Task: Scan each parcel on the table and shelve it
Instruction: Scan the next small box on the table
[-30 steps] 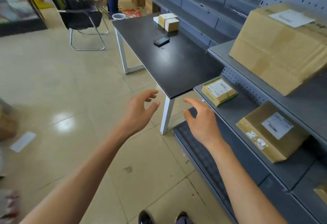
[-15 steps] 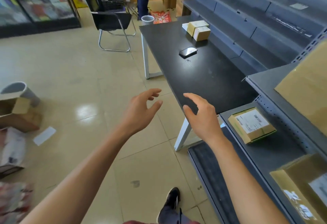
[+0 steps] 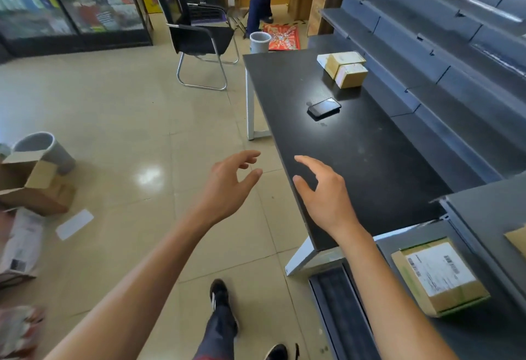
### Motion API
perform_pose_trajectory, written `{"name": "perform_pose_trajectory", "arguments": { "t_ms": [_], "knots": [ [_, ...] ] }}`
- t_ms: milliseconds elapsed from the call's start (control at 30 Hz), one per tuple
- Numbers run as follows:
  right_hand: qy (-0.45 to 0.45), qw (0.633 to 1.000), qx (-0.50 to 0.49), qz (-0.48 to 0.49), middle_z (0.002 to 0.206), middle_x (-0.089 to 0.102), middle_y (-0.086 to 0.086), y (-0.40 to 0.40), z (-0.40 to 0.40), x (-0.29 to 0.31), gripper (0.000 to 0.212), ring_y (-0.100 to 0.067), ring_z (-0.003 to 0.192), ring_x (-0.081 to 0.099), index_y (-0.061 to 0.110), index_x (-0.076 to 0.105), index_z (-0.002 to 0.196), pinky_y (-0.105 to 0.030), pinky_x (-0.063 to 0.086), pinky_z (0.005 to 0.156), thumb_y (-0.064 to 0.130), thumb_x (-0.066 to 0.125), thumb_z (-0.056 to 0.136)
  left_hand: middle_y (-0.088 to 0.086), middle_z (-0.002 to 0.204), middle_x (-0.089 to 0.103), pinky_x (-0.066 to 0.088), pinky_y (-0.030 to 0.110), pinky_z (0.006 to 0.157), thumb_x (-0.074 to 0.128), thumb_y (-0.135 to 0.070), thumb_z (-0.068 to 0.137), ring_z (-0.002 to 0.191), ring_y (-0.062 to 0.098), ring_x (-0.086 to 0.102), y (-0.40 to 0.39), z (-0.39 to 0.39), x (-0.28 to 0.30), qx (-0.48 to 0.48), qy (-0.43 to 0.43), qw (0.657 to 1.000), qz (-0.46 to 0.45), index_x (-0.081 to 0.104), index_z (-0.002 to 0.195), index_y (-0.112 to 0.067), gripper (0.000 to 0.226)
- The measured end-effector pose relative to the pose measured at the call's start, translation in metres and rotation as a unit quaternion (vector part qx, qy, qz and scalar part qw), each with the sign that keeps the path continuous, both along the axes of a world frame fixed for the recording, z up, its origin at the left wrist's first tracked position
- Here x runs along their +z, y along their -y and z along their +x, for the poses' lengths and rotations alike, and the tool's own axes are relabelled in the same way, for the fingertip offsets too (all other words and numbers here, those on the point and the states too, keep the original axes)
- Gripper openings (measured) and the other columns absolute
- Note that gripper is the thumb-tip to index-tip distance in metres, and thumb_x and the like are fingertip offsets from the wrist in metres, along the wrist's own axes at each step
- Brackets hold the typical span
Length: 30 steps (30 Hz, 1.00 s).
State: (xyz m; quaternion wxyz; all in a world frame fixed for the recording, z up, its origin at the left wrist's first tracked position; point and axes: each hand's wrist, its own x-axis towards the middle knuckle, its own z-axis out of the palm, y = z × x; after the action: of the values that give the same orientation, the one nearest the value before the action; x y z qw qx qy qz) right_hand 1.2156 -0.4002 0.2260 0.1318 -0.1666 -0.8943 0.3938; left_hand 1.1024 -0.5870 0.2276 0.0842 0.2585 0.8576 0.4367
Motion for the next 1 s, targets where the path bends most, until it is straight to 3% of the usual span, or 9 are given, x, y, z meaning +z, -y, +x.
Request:
{"name": "perform_pose_trajectory", "arguments": {
  "t_ms": [133,333,633,867,1000],
  "knots": [
    [0.003,1.0,0.0,0.002,0.146,0.053,0.012,-0.01,-0.053,-0.001,0.044,-0.007,0.138,0.043,0.028,0.052,0.146,-0.029,0.037,0.114,0.024,0.059,0.102,-0.015,0.122,0.067,0.053,0.035,0.094,0.063,-0.034,0.099,0.11,0.002,0.06,-0.012,-0.055,-0.002,-0.001,-0.001,1.0,0.003,0.061,0.136,-0.029,0.038],
    [0.007,0.998,-0.049,-0.032,0.132,0.045,0.029,-0.022,-0.144,-0.003,0.043,0.001,0.126,0.039,0.035,0.053,0.144,-0.026,0.039,0.108,0.027,0.059,0.102,-0.023,0.115,0.064,0.05,0.025,0.085,0.064,-0.035,0.098,0.085,-0.004,0.059,-0.031,-0.156,0.002,-0.009,-0.001,0.999,0.04,0.062,0.135,-0.033,0.036],
    [-0.008,0.993,-0.098,-0.064,0.133,0.051,0.028,-0.046,-0.246,-0.007,0.041,-0.002,0.13,0.046,0.035,0.056,0.14,-0.026,0.039,0.11,0.026,0.059,0.101,-0.015,0.121,0.067,0.054,0.035,0.094,0.063,-0.033,0.099,0.11,0.004,0.06,-0.068,-0.275,-0.007,-0.059,-0.002,0.998,0.016,0.063,0.133,-0.029,0.035],
    [0.0,0.99,-0.114,-0.081,0.14,0.052,0.021,-0.103,-0.312,-0.021,0.041,-0.004,0.131,0.044,0.034,0.054,0.143,-0.028,0.038,0.11,0.028,0.058,0.102,-0.02,0.118,0.065,0.052,0.028,0.092,0.062,-0.033,0.099,0.107,-0.002,0.059,-0.122,-0.344,-0.021,-0.082,0.005,0.997,-0.001,0.063,0.133,-0.031,0.034],
    [-0.01,0.985,-0.13,-0.109,0.139,0.05,0.024,-0.144,-0.35,-0.027,0.04,-0.005,0.134,0.043,0.037,0.054,0.141,-0.03,0.038,0.111,0.03,0.057,0.103,-0.033,0.106,0.059,0.045,0.016,0.082,0.063,-0.035,0.098,0.088,-0.006,0.06,-0.159,-0.379,-0.018,-0.082,0.02,0.996,-0.02,0.063,0.131,-0.036,0.033]
  ]
}}
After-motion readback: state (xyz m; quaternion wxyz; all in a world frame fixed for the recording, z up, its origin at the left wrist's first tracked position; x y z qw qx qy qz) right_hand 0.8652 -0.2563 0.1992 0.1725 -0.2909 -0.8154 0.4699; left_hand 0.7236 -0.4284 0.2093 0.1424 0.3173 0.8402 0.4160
